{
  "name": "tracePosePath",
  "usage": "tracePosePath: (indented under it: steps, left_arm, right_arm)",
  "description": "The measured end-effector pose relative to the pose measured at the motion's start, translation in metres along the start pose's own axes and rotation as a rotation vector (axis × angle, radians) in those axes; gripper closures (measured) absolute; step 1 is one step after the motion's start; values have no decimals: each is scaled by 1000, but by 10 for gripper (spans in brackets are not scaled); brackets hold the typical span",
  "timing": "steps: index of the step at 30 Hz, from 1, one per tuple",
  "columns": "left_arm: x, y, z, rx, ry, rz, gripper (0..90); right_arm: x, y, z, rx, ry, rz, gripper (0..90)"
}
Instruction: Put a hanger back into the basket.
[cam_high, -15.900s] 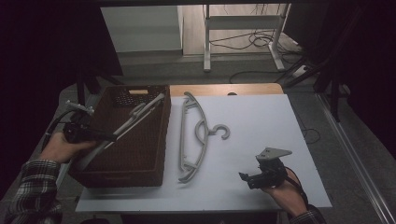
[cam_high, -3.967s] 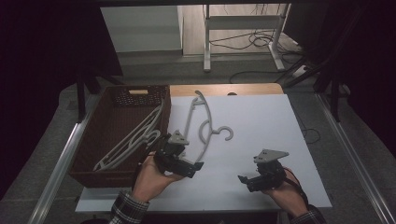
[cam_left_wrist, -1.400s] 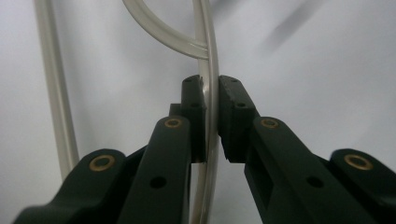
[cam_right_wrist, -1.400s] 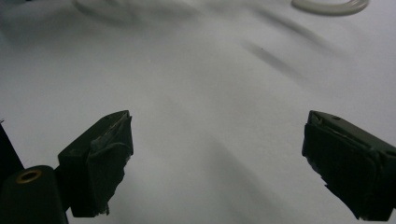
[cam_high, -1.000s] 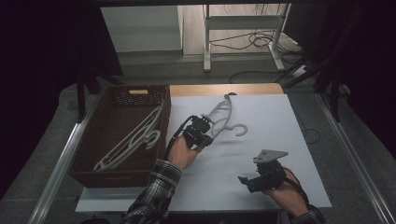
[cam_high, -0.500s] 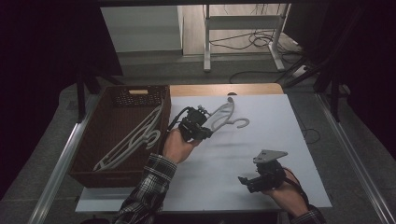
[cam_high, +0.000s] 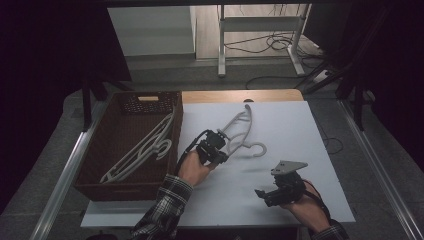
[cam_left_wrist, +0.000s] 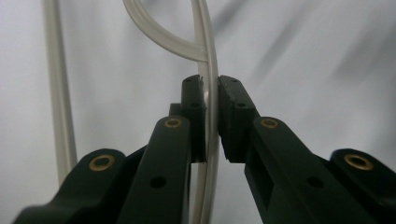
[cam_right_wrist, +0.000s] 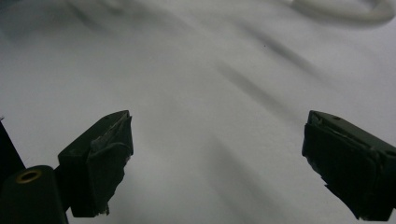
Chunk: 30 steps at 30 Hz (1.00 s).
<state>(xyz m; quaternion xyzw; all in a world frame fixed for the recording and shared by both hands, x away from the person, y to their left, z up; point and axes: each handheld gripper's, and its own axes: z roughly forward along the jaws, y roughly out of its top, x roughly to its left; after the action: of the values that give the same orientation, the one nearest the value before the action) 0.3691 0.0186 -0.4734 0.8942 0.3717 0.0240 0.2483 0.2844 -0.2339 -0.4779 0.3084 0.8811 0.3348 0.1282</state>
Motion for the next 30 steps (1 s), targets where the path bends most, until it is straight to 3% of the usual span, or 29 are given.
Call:
tracePosePath:
  steps: [7, 9, 15, 20, 21, 24, 30]
  left_arm:
    - [4, -10, 30, 105, 6, 14, 818]
    - [5, -10, 31, 98, -4, 3, 812]
    - [2, 1, 36, 116, 31, 8, 716]
    - [0, 7, 37, 141, 68, 5, 776]
    - [1, 7, 37, 143, 65, 7, 815]
    - [3, 8, 37, 149, 52, 5, 824]
    - [1, 10, 28, 148, 48, 56, 828]
  right_arm:
    - [0, 0, 0, 2, 0, -1, 92]
    - [0, 0, 0, 2, 0, 0, 92]
    - [0, 0, 1, 6, 1, -3, 92]
    - [-1, 0, 1, 6, 2, -2, 93]
    - [-1, 0, 1, 5, 3, -2, 93]
    - [0, -1, 0, 4, 2, -1, 92]
    - [-1, -1, 0, 4, 2, 0, 93]
